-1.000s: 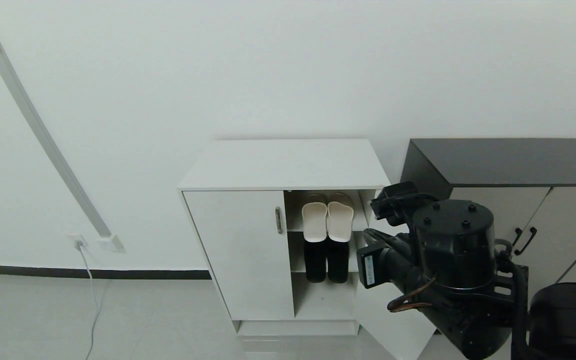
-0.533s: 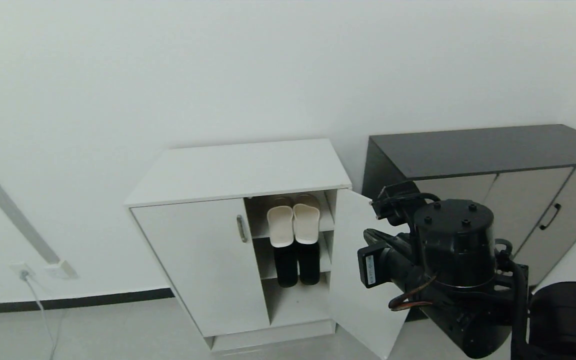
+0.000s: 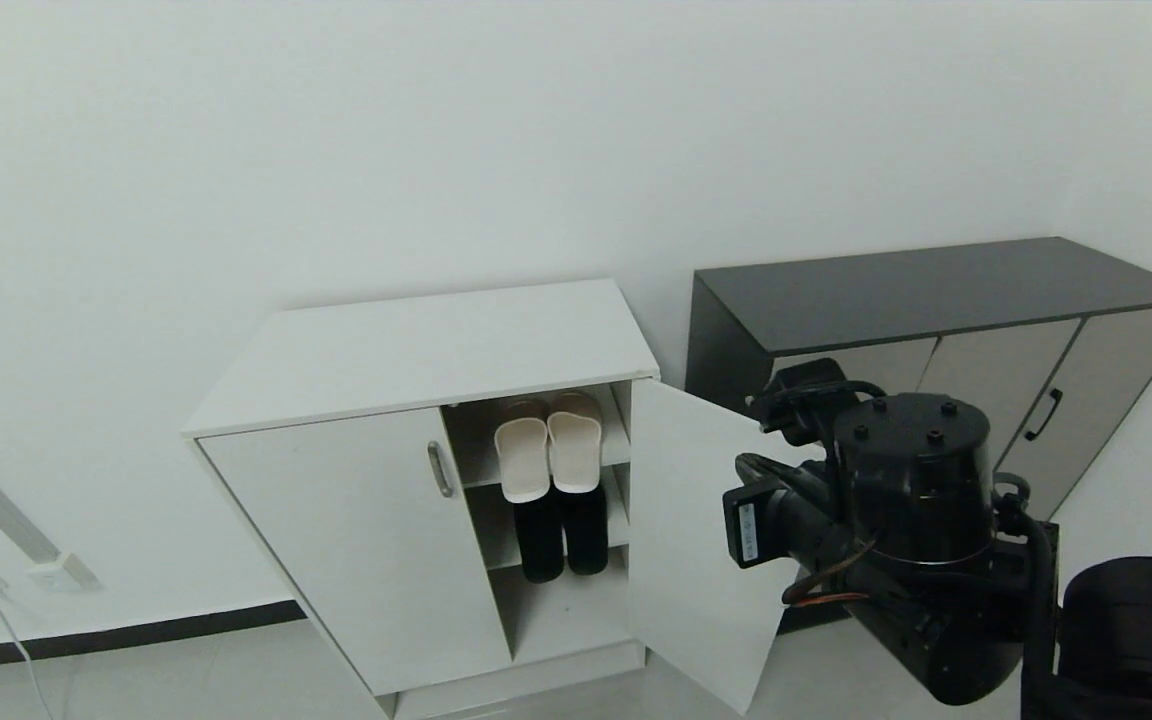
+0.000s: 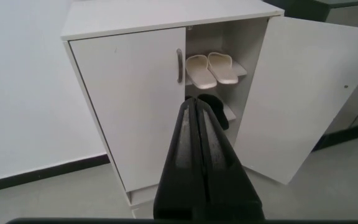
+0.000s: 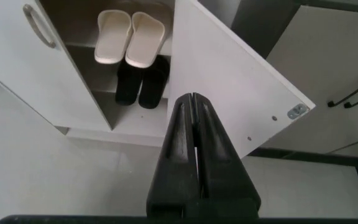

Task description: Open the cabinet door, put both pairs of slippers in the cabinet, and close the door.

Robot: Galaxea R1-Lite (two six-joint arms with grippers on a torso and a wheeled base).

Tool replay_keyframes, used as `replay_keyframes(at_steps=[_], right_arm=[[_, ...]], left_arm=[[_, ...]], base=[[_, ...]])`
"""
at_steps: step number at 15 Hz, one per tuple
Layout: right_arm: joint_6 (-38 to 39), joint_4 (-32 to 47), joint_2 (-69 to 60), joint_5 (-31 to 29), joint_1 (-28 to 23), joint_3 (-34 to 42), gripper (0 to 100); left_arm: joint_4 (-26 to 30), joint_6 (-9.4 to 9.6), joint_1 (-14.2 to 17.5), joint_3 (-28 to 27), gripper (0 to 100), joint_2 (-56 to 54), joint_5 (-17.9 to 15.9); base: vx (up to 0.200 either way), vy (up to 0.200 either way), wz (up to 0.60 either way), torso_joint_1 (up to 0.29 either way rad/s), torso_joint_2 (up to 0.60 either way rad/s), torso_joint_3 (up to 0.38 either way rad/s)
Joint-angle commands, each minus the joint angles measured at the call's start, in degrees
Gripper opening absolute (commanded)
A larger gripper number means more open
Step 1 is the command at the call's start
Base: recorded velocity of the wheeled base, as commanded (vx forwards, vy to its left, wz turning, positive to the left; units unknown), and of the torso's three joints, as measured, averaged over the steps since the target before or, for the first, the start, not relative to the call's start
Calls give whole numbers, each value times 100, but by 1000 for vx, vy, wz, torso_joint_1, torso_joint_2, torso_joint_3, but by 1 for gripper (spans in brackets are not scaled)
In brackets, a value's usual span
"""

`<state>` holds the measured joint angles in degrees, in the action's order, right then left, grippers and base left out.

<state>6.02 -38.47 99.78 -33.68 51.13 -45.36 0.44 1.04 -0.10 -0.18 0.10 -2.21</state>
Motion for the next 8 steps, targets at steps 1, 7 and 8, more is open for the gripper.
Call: replay_keyframes(at_steps=[1,7,8], right_arm=[[4,-2,33,2,-50,1,0],[-233,-231,463,116,-894,-368,0],[-233,-196,560,292,-1122,-632,0]], left_arm=[[0,2,1,1,0,8,1],[0,2,1,1,0,8,1],[0,2,1,1,0,8,1]], base=[[-200,0,0,2,2,2],[-33,0,0,2,1,0],[0,0,0,0,0,0]])
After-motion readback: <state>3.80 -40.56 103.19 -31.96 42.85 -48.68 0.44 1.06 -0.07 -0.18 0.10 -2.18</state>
